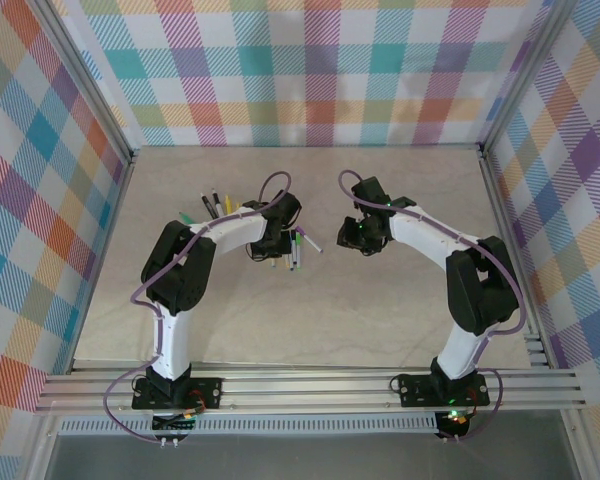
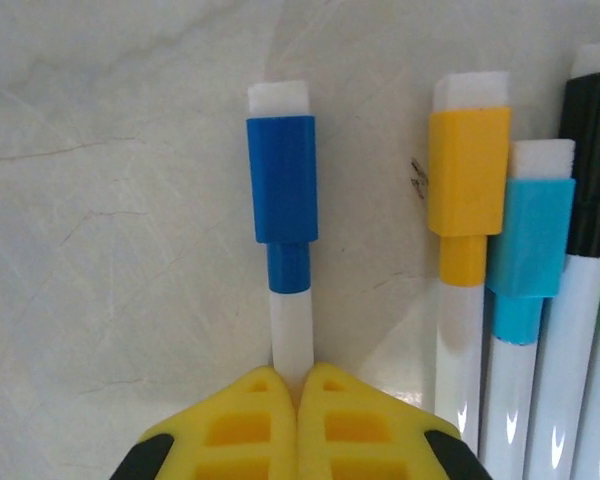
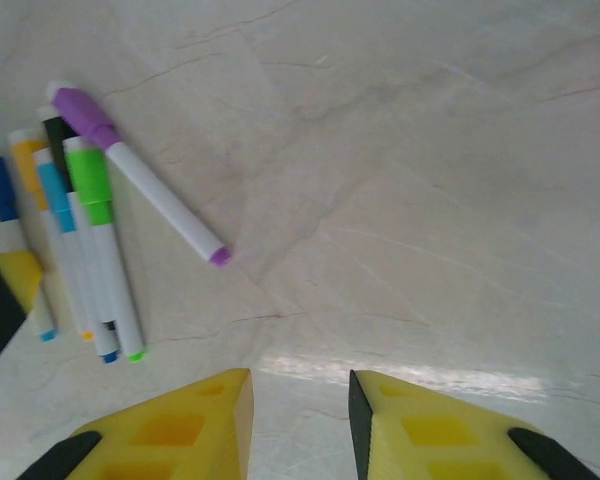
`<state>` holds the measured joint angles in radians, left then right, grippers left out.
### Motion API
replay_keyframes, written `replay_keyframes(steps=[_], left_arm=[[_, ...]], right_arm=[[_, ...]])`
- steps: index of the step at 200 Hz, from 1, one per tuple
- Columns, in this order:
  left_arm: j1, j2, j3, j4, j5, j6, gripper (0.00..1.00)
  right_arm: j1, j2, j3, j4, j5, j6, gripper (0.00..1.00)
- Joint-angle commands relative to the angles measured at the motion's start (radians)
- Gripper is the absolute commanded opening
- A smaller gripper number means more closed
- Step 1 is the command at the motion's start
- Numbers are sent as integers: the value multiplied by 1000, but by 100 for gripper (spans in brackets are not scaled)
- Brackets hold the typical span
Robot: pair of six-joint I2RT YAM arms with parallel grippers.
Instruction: Open the pen caps
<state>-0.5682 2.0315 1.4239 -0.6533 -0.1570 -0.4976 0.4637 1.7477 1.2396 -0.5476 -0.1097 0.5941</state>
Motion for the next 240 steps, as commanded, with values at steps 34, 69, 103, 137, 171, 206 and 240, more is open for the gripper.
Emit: replay_keyframes(steps=[34, 69, 103, 137, 171, 206, 240], left_arm=[[-4, -122, -103, 54, 158, 124, 0], [-5, -257, -137, 67, 338, 161, 0], [-6, -347, -173, 90, 463, 165, 0], [-6, -386, -178, 88, 510, 159, 0], [-7, -401, -182, 83, 521, 158, 0], [-9, -405, -185, 80, 521, 158, 0], [-12, -407, -179, 77, 525, 159, 0]], right_arm=[[27, 13, -8, 131, -184, 23, 37], [29, 17, -49, 281, -323, 102, 44], [39, 45, -42, 330, -369, 145, 45], [46, 49, -62, 426, -421, 196, 49], [53, 60, -77, 532, -477, 257, 50], [74, 87, -51, 549, -498, 273, 51], [106, 121, -17, 528, -496, 266, 49]])
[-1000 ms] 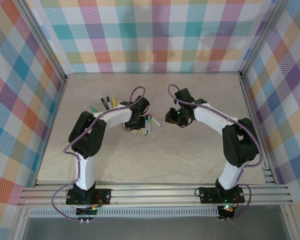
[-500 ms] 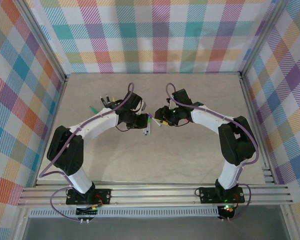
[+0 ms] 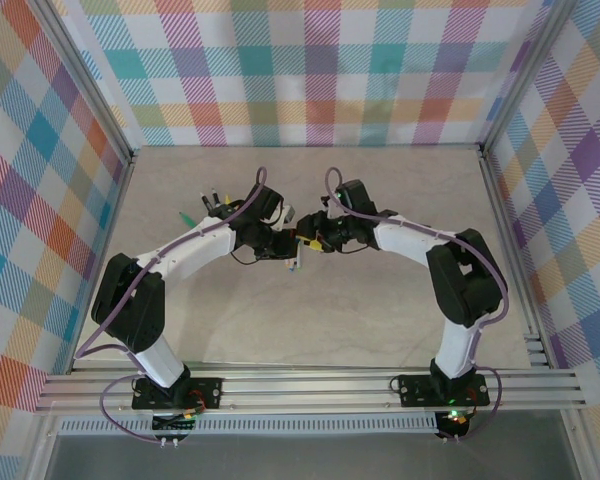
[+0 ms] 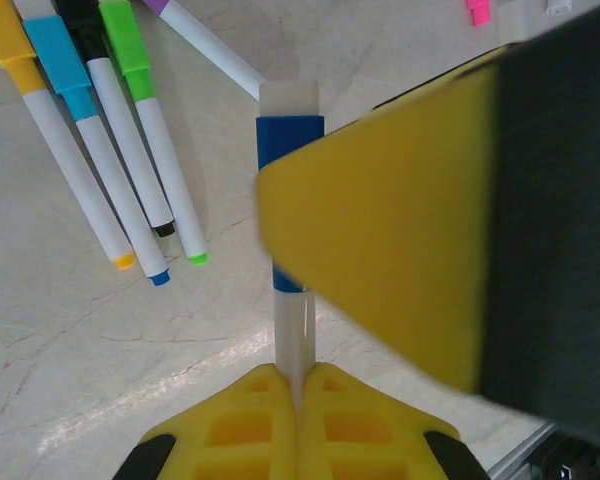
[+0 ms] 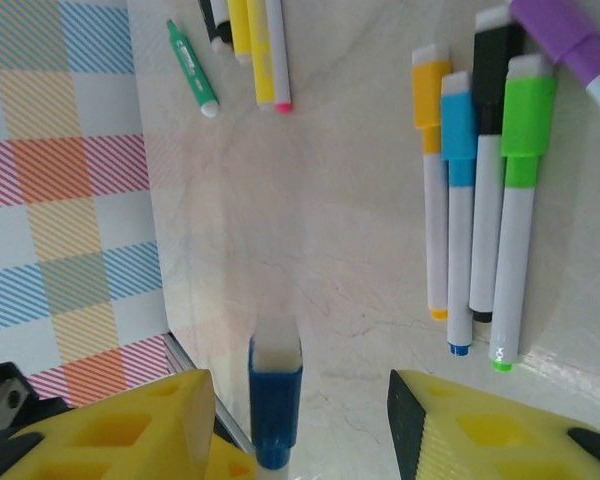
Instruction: Open the pen caps
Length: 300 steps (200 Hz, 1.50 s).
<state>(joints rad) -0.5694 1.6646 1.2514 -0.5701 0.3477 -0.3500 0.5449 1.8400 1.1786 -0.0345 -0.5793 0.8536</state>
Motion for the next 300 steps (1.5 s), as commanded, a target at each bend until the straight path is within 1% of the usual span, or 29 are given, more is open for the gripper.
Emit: replay_keyframes(steps=[1, 8, 14, 22, 34, 41, 73, 97, 106, 122, 173, 186, 196, 200, 227, 255, 261, 267, 273, 276, 281, 290, 300], left_arm=[[-12, -40, -6, -6, 20, 12, 0], [-12, -38, -1, -12, 17, 13, 0], [-12, -36, 0, -14, 16, 15, 0], [-14, -33, 0, -14, 18, 16, 0], [-14, -30, -1, -16, 17, 17, 0], [-14, -28, -6, -17, 17, 20, 0], [-14, -13, -18, -23, 2, 19, 0], [-17, 0, -29, -2, 13, 6, 26], [-22, 4, -29, 7, 11, 0, 29], [-30, 21, -19, 10, 10, -3, 29], [-40, 69, 12, 5, -5, -15, 27], [-40, 74, 19, 4, -7, -18, 19], [-40, 76, 26, 2, -9, -17, 4], [-40, 76, 26, 1, -9, -15, 0], [-44, 45, 7, 2, 1, 0, 0], [-63, -29, -41, -10, 19, 20, 0], [-75, -48, -53, -18, 29, 24, 0], [-92, -70, -67, -30, 38, 23, 0], [-115, -99, -87, -41, 43, 14, 0], [-133, -117, -100, -43, 46, 13, 0], [-161, -149, -120, -52, 49, 11, 0], [-210, -210, -152, -85, 18, -3, 0], [-237, -274, -176, -133, -6, -19, 0]], right_arm=[[25, 29, 45, 14, -26, 7, 49], [29, 35, 49, 13, -24, 8, 47], [32, 39, 51, 16, -25, 11, 42], [33, 43, 56, 16, -27, 13, 31], [33, 45, 58, 6, -17, 17, 8], [33, 42, 57, 5, -8, 16, 0], [33, 21, 49, -4, 13, 11, 0], [35, 10, 52, -9, 17, 13, 0], [36, 9, 54, -12, 17, 13, 0], [39, 7, 59, -19, 15, 10, 0], [46, 2, 66, -30, 15, 17, 0], [46, 1, 66, -32, 14, 15, 0], [46, 0, 66, -39, 16, 14, 0], [46, -1, 65, -42, 19, 11, 0], [45, -2, 71, -89, 59, -14, 0], [24, 14, 95, -118, 88, -23, 0], [14, 25, 116, -134, 105, -35, 0], [0, 41, 150, -169, 154, -51, 0], [-29, 74, 189, -198, 180, -55, 0], [-52, 97, 208, -193, 164, -49, 0], [-106, 152, 248, -176, 100, -13, 0], [-180, 224, 289, -123, 14, 58, 0], [-223, 256, 323, -99, -3, 86, 0]])
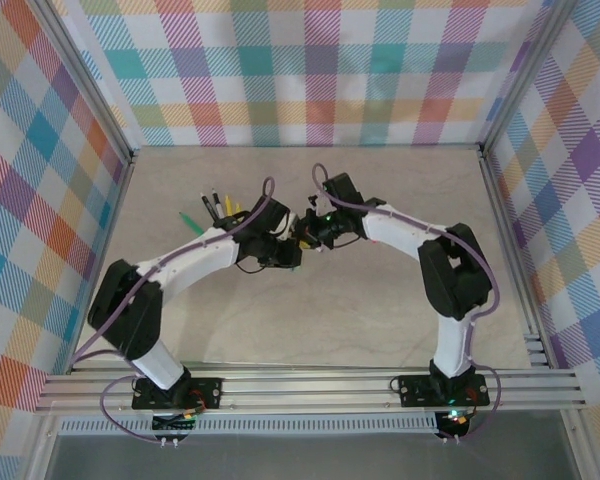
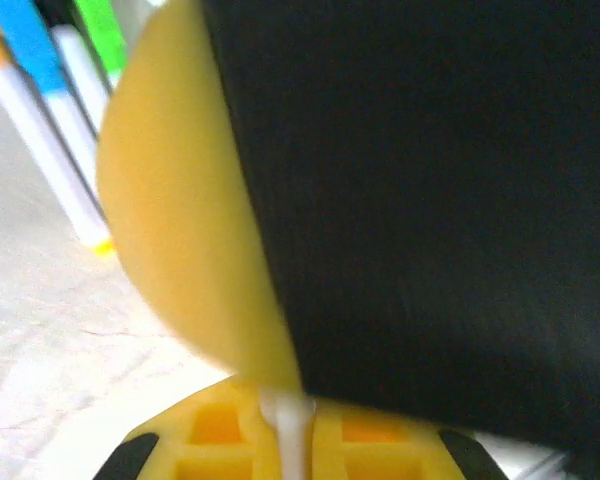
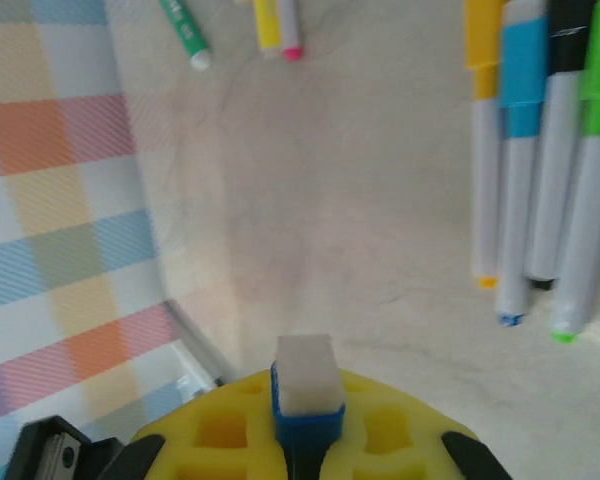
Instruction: Open the pen caps
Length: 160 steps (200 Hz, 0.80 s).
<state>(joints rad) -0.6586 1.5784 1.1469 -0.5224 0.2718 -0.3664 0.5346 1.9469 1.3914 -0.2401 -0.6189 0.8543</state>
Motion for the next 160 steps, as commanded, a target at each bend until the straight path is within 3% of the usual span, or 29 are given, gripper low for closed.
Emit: replay_keyframes(steps=[1, 33, 69, 90, 117, 129, 160], left_arm=[[-149, -194, -74, -185, 69, -3, 0], [-146, -366, -105, -293, -13, -14, 0], [-45, -353, -78, -319, -73, 14, 0], [45, -279, -53, -289, -116, 37, 0], [135, -111, 20, -264, -300, 33, 0], [169, -24, 55, -236, -319, 38, 0], [201, 210, 202, -231, -413, 46, 0]], right_arm=[[-214, 151, 114, 103, 40, 84, 0], [-217, 152, 214, 6, 80, 13, 0], [-217, 86, 178, -82, 164, -62, 0], [-213, 41, 135, -152, 228, -124, 0], [-196, -19, 82, -251, 365, -217, 0], [-195, -46, 50, -275, 411, -243, 0], [-195, -88, -4, -325, 489, -302, 0]])
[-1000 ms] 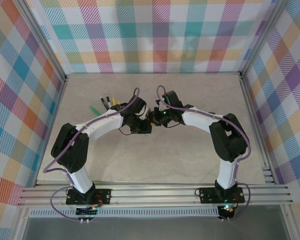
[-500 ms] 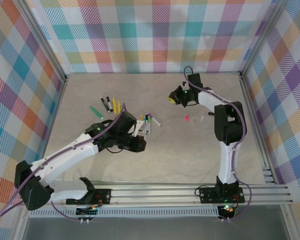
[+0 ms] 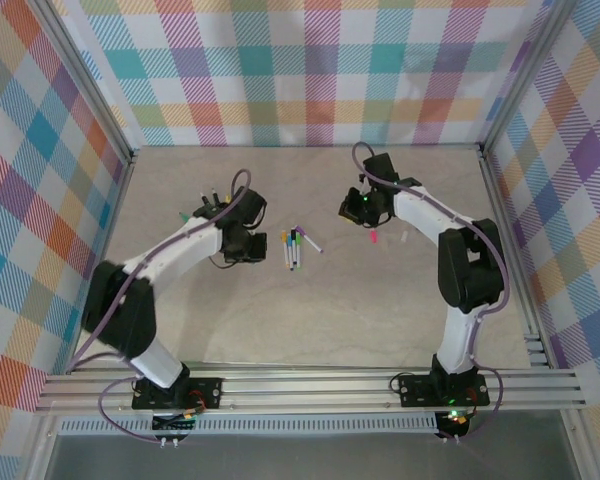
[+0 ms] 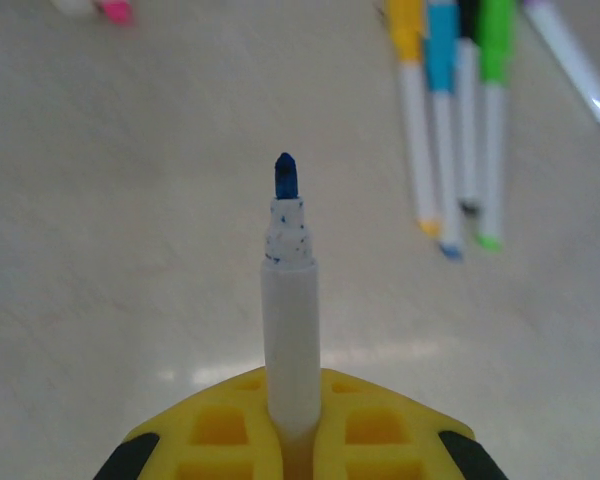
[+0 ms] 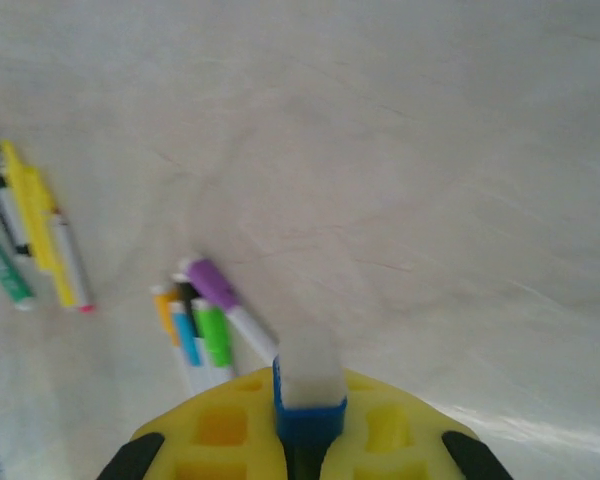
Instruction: Open the pen caps
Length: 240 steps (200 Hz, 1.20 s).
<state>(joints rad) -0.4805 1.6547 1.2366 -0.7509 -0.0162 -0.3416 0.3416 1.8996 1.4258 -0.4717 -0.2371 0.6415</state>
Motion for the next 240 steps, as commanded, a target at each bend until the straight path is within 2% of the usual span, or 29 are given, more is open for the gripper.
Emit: replay_keyframes(steps=[1, 25, 75, 111, 147, 185, 201, 215, 240], left_arm=[[23, 141, 118, -6, -129, 20, 0], [40, 295, 249, -46, -184, 1, 0], [48, 497, 462, -150, -319, -45, 0], [60, 550, 492, -156, -312, -68, 0], [63, 540, 470, -130, -323, -72, 18], [65, 520, 462, -117, -320, -77, 34], [65, 509, 460, -115, -320, -79, 35], [64, 488, 451, -106, -326, -83, 34], [63, 432, 436, -100, -338, -90, 33]], right_arm=[[-1, -41, -40, -93, 108, -91, 0], [0, -50, -74, -100, 139, -116, 0], [2, -13, -96, -112, 195, -140, 0], [4, 34, -88, -120, 218, -144, 0], [5, 78, -74, -145, 264, -149, 0], [5, 101, -67, -158, 286, -143, 22], [5, 101, -61, -168, 295, -141, 25], [5, 94, -61, -172, 301, -140, 33], [7, 67, -66, -179, 311, -137, 37]])
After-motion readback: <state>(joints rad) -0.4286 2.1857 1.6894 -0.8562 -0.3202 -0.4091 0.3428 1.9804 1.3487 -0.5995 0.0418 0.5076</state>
